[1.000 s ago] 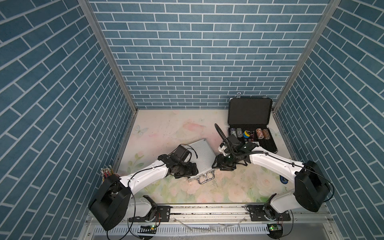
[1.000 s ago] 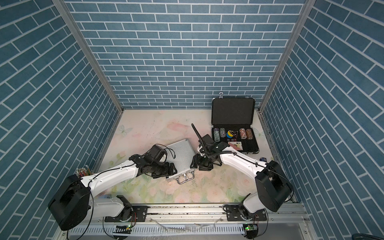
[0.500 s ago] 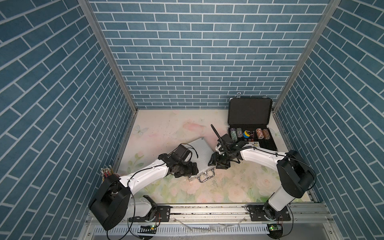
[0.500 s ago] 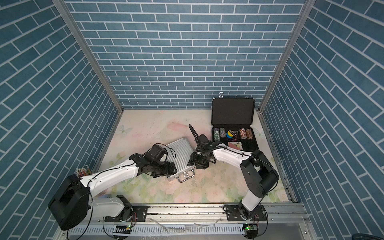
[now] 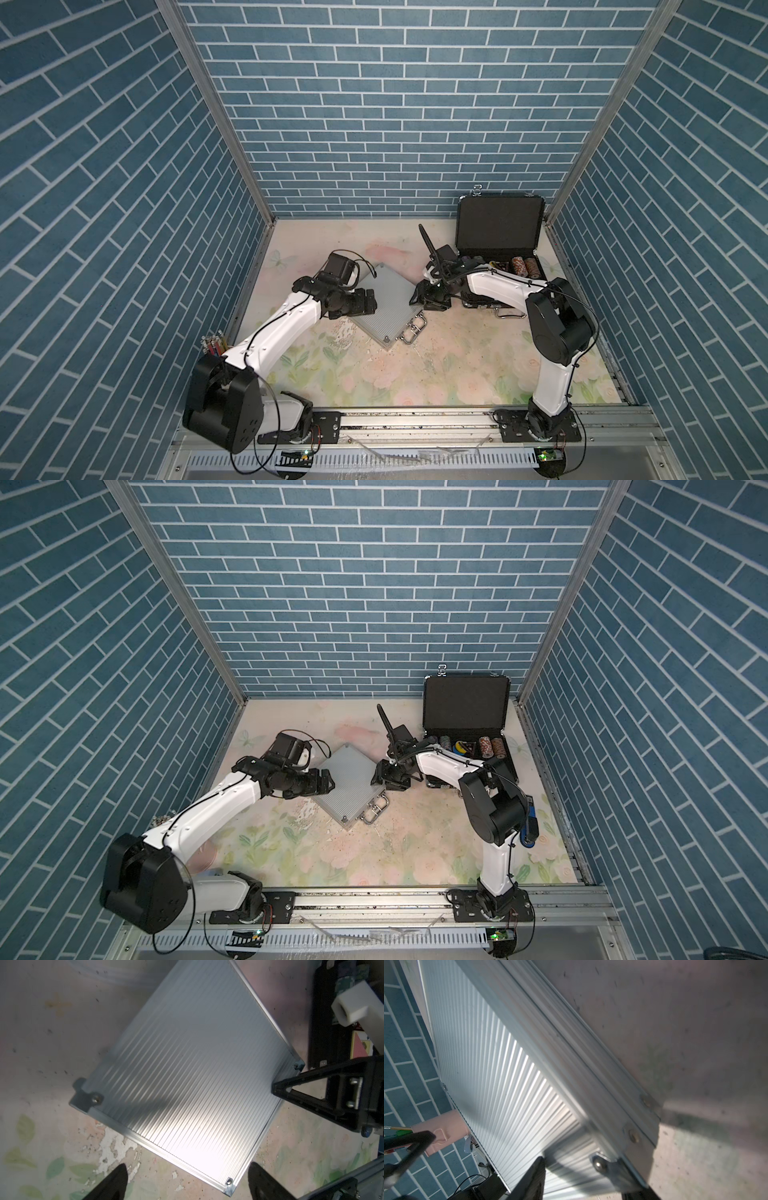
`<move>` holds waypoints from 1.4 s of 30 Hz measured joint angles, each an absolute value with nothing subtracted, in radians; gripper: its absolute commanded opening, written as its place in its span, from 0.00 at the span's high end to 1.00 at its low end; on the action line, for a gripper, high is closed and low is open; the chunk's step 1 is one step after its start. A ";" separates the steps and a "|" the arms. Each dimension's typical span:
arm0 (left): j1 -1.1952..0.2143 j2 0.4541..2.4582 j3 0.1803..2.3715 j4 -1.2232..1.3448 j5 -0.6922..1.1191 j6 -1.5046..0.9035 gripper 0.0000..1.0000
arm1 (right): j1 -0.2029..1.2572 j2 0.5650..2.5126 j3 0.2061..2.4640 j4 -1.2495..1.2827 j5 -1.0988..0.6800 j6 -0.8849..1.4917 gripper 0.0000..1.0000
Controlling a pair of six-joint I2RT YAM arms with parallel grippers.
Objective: Close the poker set cases
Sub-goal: Adjust the poker set case at the center of the board.
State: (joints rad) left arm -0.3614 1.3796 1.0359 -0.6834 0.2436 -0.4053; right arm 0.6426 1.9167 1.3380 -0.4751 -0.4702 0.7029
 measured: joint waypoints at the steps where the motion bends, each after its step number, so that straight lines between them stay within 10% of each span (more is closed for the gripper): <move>1: -0.347 1.416 1.071 -0.680 0.239 -0.381 0.07 | 0.639 1.930 1.357 -0.481 -0.471 0.692 0.43; 14: -0.269 1.765 1.265 -0.627 0.192 -0.175 0.08 | 0.631 1.866 1.273 -0.436 -0.492 0.657 0.45; 42: -0.340 1.619 1.022 -0.477 0.266 -0.234 0.13 | 0.638 1.650 0.788 -0.082 -0.501 1.000 0.67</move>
